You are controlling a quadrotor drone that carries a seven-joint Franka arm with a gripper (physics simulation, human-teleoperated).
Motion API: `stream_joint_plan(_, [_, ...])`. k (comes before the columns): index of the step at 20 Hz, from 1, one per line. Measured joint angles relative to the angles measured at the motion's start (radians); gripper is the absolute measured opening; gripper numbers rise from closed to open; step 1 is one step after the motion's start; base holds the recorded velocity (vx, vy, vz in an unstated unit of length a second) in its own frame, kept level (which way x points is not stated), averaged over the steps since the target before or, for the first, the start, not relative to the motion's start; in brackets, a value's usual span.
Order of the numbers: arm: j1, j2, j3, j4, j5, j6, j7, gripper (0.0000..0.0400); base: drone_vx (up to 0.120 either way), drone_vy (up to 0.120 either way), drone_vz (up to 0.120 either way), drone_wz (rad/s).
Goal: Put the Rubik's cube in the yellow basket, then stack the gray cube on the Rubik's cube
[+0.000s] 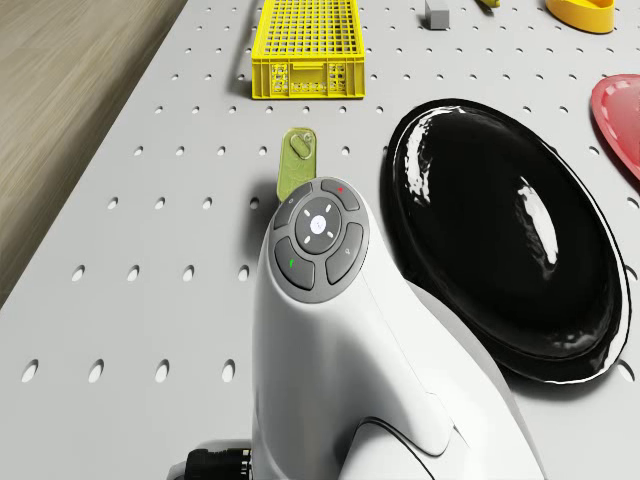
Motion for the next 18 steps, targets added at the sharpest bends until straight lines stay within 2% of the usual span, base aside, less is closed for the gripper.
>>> stream_joint_plan(8, [-0.001,-0.043,-0.067,0.013,-0.055,0.062,-0.004,0.0400,0.000,0.000,0.000,0.000])
stream_joint_plan(18, [-0.008,-0.075,-0.105,0.025,-0.083,0.107,-0.003,0.0400,0.000,0.000,0.000,0.000])
